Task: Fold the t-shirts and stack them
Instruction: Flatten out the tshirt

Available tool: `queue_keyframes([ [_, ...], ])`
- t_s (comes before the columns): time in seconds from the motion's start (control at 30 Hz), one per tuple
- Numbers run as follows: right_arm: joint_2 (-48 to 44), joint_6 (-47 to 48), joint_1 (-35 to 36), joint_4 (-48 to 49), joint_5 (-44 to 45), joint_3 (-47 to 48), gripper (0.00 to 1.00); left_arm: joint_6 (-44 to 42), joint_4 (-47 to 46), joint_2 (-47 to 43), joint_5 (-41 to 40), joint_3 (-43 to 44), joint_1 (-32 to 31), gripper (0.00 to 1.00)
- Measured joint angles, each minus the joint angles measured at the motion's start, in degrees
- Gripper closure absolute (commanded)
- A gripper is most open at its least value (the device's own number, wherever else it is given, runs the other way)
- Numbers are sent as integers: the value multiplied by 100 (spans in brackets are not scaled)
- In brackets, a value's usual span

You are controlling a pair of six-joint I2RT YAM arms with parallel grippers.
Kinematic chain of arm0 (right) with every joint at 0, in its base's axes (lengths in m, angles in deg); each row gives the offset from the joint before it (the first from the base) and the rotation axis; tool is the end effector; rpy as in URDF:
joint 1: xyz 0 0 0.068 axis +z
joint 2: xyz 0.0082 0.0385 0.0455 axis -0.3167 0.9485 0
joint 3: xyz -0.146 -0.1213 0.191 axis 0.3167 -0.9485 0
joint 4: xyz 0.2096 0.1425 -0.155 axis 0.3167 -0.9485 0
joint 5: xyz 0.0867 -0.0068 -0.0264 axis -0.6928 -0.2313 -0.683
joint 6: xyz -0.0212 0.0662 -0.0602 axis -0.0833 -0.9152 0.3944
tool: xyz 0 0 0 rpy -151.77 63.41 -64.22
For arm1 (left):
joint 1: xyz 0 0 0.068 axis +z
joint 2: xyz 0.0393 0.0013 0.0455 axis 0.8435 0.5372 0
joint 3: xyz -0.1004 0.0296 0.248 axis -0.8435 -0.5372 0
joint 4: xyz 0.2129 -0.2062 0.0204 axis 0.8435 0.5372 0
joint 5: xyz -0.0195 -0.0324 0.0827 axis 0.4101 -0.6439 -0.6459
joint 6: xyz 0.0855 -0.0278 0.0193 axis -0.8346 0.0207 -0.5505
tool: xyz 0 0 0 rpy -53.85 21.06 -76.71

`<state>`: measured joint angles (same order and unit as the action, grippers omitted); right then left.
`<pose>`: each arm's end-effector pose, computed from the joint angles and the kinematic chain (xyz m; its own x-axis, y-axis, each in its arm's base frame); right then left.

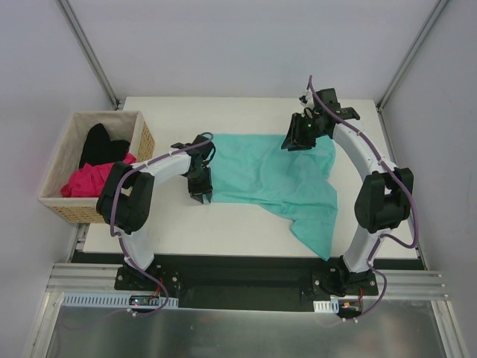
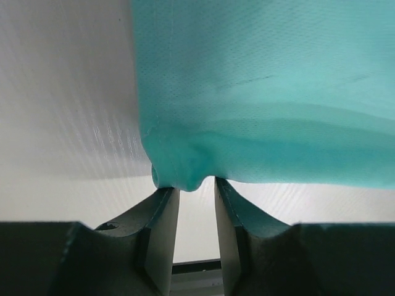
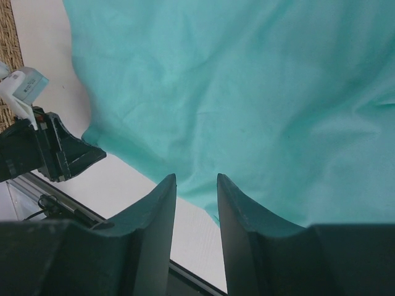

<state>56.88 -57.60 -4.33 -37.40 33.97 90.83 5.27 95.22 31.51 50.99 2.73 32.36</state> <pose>0.4456 0.1459 0.2583 -0.7650 -0.1548 -0.6252 -0.4391 0.8354 0.3305 0.3462 -0.1739 0.0952 -0.9802 -0.0955 -0.1736 -0.0518 0.9692 -0.2408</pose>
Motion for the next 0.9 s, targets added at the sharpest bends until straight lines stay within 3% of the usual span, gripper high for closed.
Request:
queue_keyframes([
  [0.3,2,-2,2,17,-66,0,65,199,-118,-647,-55,-151,2,70],
  [0.9,4,-20,2,22,-146,0,65,321,-81,-723,-203,-380,13,70],
])
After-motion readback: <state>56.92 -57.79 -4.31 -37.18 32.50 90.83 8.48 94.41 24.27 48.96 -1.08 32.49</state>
